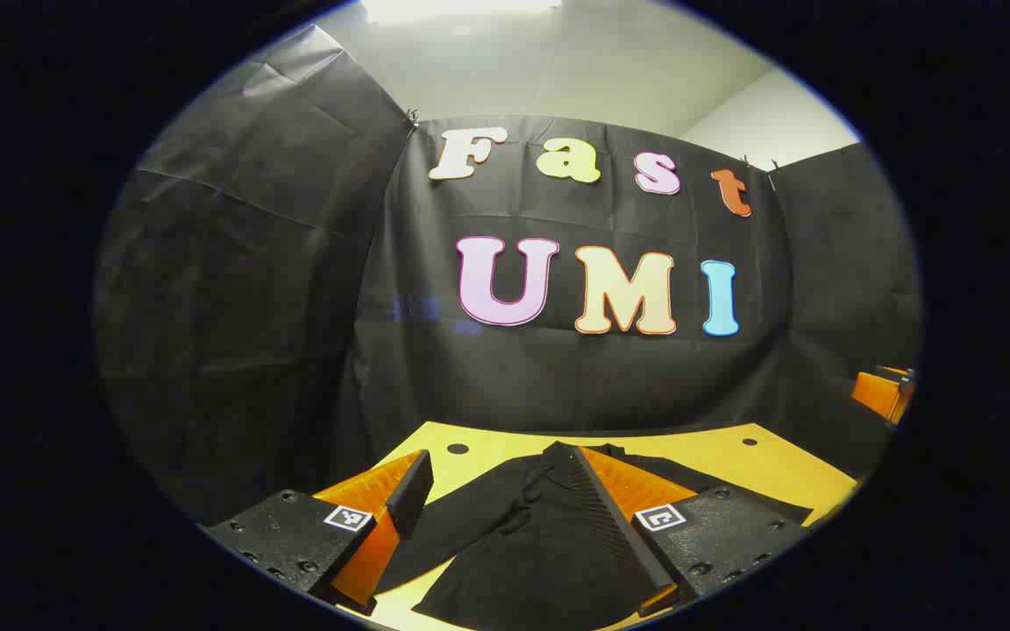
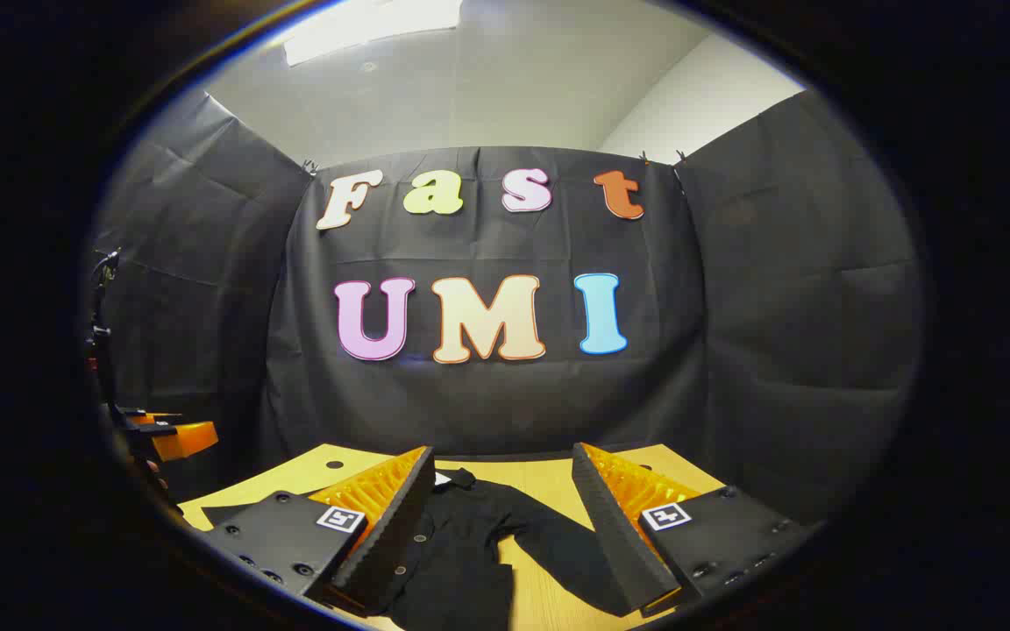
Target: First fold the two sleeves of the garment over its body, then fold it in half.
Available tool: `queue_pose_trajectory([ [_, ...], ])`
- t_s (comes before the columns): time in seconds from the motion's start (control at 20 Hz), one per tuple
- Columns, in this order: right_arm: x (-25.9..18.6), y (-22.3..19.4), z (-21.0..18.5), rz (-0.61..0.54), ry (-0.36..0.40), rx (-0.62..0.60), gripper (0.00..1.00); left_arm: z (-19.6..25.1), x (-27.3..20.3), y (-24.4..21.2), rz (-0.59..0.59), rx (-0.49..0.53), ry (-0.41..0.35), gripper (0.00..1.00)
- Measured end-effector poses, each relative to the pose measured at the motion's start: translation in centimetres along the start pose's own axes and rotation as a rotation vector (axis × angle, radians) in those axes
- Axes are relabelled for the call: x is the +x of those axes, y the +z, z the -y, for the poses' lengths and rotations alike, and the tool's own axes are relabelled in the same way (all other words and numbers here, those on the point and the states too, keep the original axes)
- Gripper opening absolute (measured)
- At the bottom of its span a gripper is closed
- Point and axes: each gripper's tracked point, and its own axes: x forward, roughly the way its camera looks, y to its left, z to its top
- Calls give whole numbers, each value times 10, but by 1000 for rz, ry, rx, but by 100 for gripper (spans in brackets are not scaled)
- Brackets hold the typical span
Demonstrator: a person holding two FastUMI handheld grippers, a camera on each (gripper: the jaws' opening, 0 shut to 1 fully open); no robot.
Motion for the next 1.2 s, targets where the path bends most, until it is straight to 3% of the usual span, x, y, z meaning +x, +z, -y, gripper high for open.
queue_pose_trajectory([
  [1.2,2,-18,47,-42,-91,-7,99,2,10,-25,-62,-19,18,92],
])
